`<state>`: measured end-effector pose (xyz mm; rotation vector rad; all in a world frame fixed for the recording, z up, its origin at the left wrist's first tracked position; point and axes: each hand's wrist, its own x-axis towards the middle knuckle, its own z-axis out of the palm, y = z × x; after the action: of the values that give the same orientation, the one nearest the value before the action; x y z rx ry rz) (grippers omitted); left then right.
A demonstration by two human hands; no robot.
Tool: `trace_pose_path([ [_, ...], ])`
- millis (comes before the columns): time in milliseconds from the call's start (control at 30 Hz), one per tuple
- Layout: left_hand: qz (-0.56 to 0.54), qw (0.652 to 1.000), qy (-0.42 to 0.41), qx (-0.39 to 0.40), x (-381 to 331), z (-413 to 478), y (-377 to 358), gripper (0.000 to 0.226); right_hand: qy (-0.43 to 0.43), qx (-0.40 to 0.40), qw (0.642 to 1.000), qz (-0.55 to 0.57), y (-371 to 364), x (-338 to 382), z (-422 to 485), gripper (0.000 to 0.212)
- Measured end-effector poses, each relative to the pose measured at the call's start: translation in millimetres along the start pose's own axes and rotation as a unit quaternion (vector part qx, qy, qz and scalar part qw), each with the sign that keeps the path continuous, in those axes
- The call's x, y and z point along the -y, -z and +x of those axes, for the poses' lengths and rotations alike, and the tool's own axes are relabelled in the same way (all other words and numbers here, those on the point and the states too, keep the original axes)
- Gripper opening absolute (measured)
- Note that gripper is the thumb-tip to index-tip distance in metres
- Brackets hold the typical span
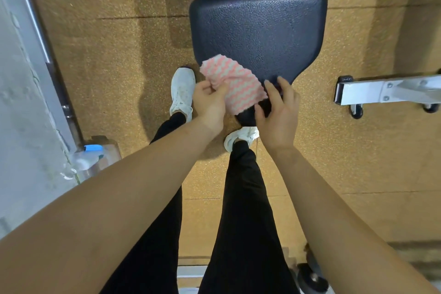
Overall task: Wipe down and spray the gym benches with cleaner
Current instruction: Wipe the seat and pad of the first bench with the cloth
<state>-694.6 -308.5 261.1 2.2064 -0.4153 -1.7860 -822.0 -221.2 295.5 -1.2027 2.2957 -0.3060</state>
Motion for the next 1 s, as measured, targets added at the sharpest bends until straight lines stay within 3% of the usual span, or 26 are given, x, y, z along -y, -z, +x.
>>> trace_pose_path([
  [100, -0.063, 0.997, -0.019, -0.041, -27.5, 13.0, -1.0, 0.040, -0.036, 0.069, 0.995, -0.058, 2.1, 6.7, 16.0, 0.076],
  [167, -0.066, 0.994, -0.053, -0.070, -47.2, 20.2, 0.9, 0.038, -0.041, 0.079, 0.992, -0.091, 2.1, 11.1, 18.3, 0.079],
  [300, 0.101, 0.979, -0.156, -0.089, -88.6, 38.2, 9.2, 0.041, -0.043, 0.096, 0.987, -0.124, 4.4, 15.4, 22.6, 0.077],
  [467, 0.244, 0.931, -0.263, -0.064, -131.8, 56.9, 4.5, 0.043, -0.056, 0.122, 0.979, -0.151, 6.3, 20.3, 25.0, 0.077],
  [667, 0.491, 0.788, -0.366, 0.065, -169.8, 58.6, -21.6, 0.043, -0.092, 0.145, 0.975, -0.139, 7.1, 22.1, 27.2, 0.079],
  [900, 0.598, 0.647, -0.418, 0.222, -189.0, 48.6, -77.4, 0.067, -0.104, 0.116, 0.983, -0.099, 6.8, 19.9, 26.3, 0.077],
  [1000, 0.597, 0.617, -0.454, 0.238, -183.8, 38.8, -95.5, 0.056, -0.108, 0.110, 0.985, -0.073, 3.3, 18.0, 24.2, 0.079],
])
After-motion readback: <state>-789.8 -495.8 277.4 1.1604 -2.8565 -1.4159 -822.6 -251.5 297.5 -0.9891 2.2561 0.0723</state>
